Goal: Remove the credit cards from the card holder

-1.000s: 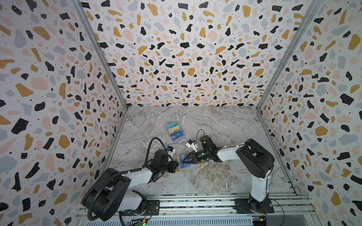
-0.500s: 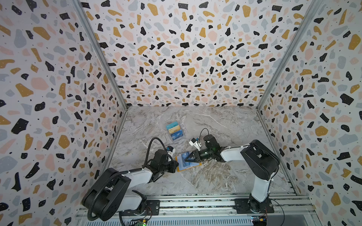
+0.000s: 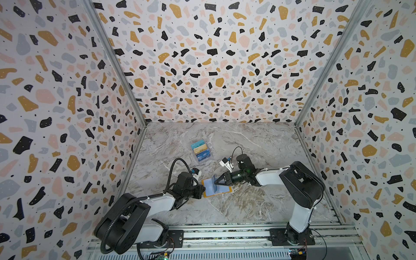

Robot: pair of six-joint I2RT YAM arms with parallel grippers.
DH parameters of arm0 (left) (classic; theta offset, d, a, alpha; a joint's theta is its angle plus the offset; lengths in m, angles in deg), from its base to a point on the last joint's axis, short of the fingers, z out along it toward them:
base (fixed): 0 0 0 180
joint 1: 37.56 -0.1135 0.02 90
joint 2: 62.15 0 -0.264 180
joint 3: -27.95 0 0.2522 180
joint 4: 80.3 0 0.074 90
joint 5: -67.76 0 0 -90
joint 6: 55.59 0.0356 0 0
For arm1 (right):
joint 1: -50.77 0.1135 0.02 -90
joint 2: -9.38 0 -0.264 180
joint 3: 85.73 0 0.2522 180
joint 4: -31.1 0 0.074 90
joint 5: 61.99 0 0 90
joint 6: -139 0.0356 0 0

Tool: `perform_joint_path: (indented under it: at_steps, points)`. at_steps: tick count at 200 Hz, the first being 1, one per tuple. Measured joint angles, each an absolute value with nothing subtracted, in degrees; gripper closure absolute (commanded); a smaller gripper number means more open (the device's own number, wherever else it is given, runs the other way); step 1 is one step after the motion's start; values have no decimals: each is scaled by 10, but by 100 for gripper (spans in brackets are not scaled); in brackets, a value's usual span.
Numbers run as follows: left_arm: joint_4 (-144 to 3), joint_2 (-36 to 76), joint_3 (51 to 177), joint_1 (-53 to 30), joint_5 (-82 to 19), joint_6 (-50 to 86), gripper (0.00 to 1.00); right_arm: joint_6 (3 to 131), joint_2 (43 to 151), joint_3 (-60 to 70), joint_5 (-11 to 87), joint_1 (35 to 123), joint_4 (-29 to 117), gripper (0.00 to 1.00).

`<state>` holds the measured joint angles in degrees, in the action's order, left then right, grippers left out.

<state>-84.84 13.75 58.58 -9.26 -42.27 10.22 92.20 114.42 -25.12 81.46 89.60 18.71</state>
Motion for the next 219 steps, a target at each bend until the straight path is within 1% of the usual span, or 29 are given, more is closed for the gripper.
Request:
perform_joint_path:
  at_steps: [35,112,142,161,175,188,219]
  points:
    - [-848,137,586,-93,-423,102,100,909,1144,-251,801,896,213,82]
    - [-847,136,586,-93,-423,102,100,859,1136,-235,749,896,311,96]
    - [-846,134,584,-93,-423,102,100,844,1121,-228,731,896,343,98]
    - [-843,131,584,-93,-423,102,93,830,1111,-220,716,896,370,99]
    - [-840,127,584,-93,-423,102,84,818,1104,-212,702,896,391,99]
    - [-835,117,583,-93,-425,104,79,806,1097,-205,687,896,412,99]
    - [-812,64,581,-93,-427,113,68,779,1071,-197,658,892,454,100]
